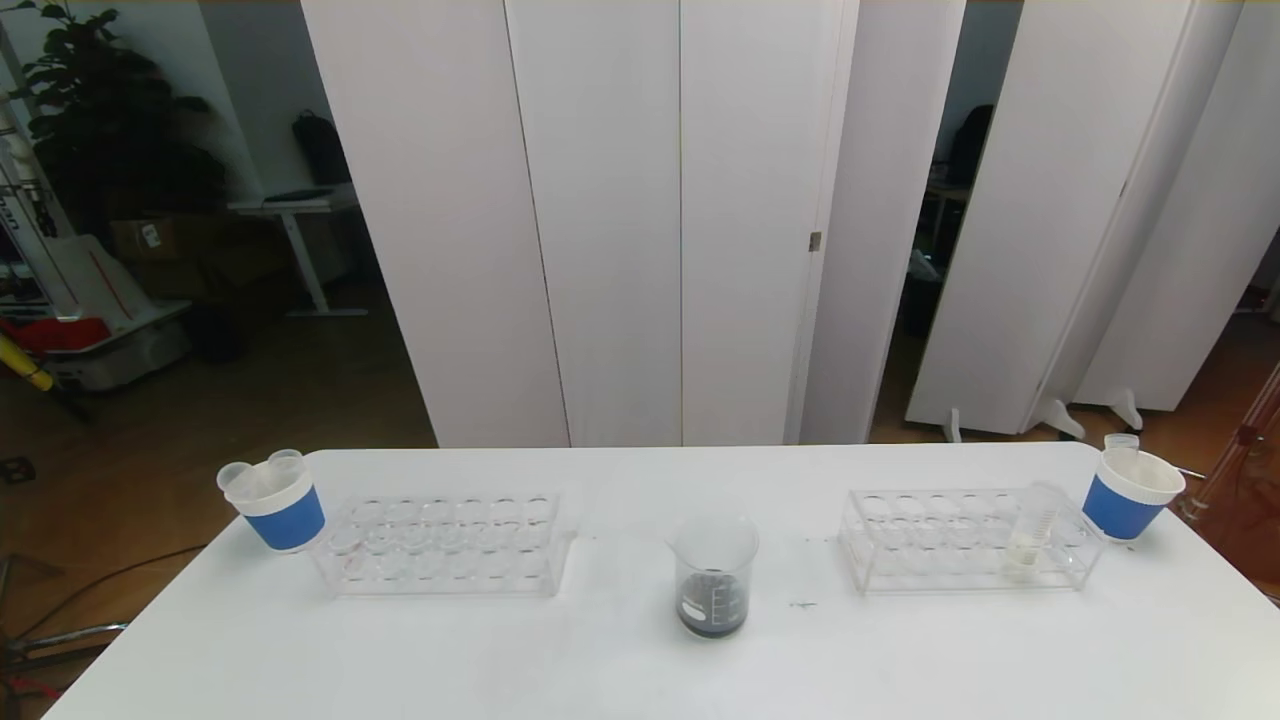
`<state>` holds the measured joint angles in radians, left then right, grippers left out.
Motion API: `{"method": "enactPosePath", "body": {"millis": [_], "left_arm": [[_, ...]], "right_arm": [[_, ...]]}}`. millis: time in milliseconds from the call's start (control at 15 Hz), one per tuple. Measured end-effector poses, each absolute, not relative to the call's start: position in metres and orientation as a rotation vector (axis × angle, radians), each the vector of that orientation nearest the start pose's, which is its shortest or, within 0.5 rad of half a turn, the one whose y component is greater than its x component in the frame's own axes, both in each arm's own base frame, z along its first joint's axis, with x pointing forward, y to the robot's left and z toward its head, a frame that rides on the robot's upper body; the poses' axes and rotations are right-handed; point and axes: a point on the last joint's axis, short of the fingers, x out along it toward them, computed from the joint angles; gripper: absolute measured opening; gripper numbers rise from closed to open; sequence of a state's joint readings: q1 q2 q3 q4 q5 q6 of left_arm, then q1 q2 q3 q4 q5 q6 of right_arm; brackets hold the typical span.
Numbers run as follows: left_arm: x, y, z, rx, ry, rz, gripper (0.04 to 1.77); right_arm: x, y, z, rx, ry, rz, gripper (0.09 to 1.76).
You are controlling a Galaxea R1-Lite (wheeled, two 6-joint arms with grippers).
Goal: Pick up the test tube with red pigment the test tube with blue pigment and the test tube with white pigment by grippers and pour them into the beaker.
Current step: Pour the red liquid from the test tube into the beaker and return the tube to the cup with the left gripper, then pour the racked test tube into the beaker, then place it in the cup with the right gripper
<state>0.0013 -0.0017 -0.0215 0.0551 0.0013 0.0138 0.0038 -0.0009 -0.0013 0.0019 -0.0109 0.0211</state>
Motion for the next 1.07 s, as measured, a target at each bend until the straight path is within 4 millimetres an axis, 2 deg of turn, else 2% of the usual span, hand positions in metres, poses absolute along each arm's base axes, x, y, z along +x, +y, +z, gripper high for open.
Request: {"method": "enactPosePath", "body": {"millis": [267, 467, 667, 800, 1067], "left_arm": [[-0.025, 0.000, 0.076, 0.013, 0.032, 0.003, 1.75], [-0.025, 0.000, 0.076, 0.013, 0.032, 0.002, 1.75], [-0.025, 0.000, 0.076, 0.014, 0.032, 0.002, 1.75], [-0.025, 0.000, 0.076, 0.013, 0.032, 0.002, 1.75], [-0.025, 0.000, 0.076, 0.014, 0.032, 0.002, 1.75]], "right_arm": [[-0.026, 0.000, 0.082, 0.026, 0.009, 0.001, 1.75], [-0.034, 0.000, 0.100, 0.026, 0.018, 0.003, 1.75], [-0.036, 0.000, 0.127, 0.026, -0.004, -0.007, 1.75], [-0.034, -0.001, 0.153, 0.028, -0.016, -0.009, 1.75], [-0.019, -0.001, 0.204, 0.031, -0.019, -0.012, 1.75]]}}
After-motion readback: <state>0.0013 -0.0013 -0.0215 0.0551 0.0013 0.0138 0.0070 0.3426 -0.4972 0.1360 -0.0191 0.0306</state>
